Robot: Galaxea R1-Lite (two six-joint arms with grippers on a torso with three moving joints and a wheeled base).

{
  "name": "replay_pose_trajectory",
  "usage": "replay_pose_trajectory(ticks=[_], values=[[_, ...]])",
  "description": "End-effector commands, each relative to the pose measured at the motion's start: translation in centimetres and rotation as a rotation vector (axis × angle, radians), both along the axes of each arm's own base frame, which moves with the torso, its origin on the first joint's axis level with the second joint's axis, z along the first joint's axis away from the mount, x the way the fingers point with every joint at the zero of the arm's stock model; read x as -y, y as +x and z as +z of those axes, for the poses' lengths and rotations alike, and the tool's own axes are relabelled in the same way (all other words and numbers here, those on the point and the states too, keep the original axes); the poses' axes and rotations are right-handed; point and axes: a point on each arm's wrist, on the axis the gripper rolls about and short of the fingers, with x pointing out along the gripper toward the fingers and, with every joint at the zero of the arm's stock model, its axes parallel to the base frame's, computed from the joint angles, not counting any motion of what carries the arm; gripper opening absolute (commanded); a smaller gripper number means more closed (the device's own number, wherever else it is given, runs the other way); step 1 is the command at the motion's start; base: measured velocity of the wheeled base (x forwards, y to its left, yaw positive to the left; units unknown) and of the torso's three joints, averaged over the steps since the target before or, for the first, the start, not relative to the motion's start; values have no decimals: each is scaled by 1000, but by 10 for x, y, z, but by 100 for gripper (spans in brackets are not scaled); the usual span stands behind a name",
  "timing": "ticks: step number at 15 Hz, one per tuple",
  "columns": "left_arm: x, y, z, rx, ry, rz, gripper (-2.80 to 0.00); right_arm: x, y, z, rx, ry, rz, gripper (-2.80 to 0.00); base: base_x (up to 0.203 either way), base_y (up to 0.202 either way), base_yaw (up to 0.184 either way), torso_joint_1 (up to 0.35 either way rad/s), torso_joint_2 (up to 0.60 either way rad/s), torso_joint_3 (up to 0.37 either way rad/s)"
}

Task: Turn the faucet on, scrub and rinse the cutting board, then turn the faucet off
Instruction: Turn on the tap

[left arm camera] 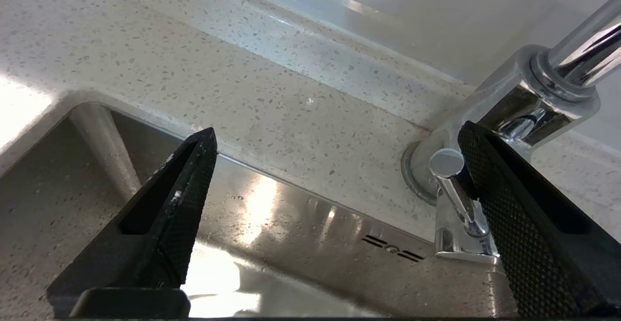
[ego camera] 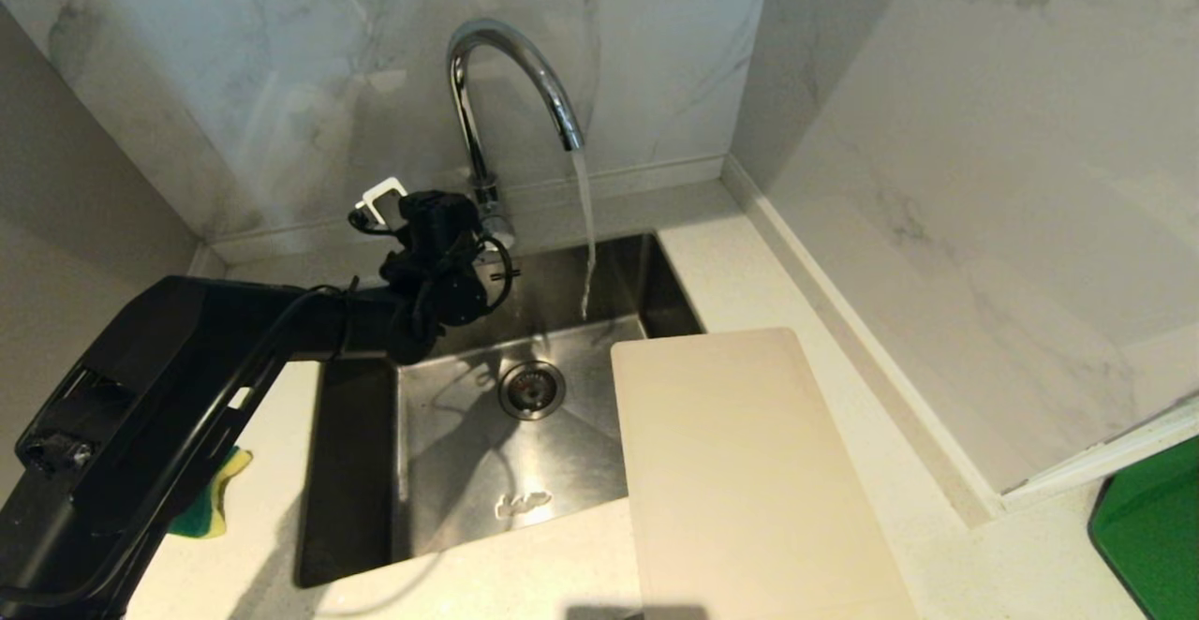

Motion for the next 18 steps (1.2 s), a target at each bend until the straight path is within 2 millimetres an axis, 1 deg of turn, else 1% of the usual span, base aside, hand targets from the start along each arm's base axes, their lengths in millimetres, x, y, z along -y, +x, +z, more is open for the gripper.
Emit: replay_pose_trajectory(ticks=[1, 9, 13, 15, 18], values=[[-1, -1, 3, 0, -3, 8, 0, 0, 0, 0, 1, 0, 0, -280, 0, 0, 0, 0, 0, 0], [-4, -6, -2, -82, -93, 4, 0, 0, 0, 0, 1, 0, 1, -280, 0, 0, 0, 0, 0, 0], [-4, -8, 2, -74, -96, 4, 0, 0, 0, 0, 1, 0, 0, -280, 0, 0, 0, 0, 0, 0], [-5, -12, 12, -56, -104, 0, 0, 0, 0, 0, 1, 0, 0, -280, 0, 0, 0, 0, 0, 0], [-6, -23, 41, -11, -124, -44, 0, 0, 0, 0, 1, 0, 0, -280, 0, 0, 0, 0, 0, 0]])
